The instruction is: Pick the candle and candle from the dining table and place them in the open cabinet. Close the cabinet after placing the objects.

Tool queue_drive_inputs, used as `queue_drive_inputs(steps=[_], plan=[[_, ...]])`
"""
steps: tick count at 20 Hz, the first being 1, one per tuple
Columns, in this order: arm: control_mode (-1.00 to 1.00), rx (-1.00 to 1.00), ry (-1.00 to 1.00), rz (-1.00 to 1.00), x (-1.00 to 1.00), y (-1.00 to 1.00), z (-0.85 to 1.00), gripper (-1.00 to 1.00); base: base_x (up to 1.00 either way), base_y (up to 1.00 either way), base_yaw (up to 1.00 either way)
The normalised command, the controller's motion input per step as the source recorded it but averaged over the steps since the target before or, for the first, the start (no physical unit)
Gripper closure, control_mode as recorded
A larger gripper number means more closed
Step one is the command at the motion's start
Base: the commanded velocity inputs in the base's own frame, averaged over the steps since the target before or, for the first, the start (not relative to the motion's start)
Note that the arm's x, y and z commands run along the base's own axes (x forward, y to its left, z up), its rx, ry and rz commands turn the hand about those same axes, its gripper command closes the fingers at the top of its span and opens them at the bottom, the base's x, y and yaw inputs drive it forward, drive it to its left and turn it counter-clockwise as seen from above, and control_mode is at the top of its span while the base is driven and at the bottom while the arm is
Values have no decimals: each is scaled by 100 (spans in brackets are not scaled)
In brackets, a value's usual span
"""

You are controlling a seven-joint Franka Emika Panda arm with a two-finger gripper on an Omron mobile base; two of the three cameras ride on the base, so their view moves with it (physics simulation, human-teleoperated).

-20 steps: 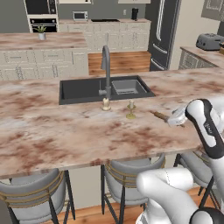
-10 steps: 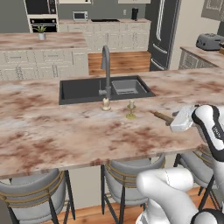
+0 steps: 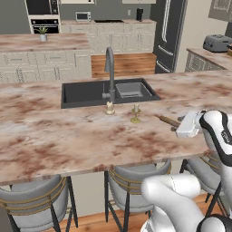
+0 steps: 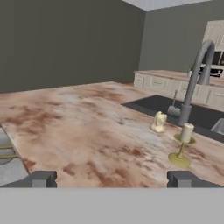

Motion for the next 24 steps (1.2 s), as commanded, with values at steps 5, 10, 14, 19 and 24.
queue_drive_inputs(steps=[5, 10, 14, 19, 24], plan=[[-100, 0, 0, 0, 54, 2, -2, -100, 0, 0, 0], [-100, 0, 0, 0, 50, 8, -2, -100, 0, 0, 0], [-100, 0, 0, 0, 44, 8, 0, -100, 0, 0, 0], [-100, 0, 0, 0, 35, 2, 0, -100, 0, 0, 0], [-100, 0, 0, 0, 33, 9, -1, -100, 0, 0, 0]])
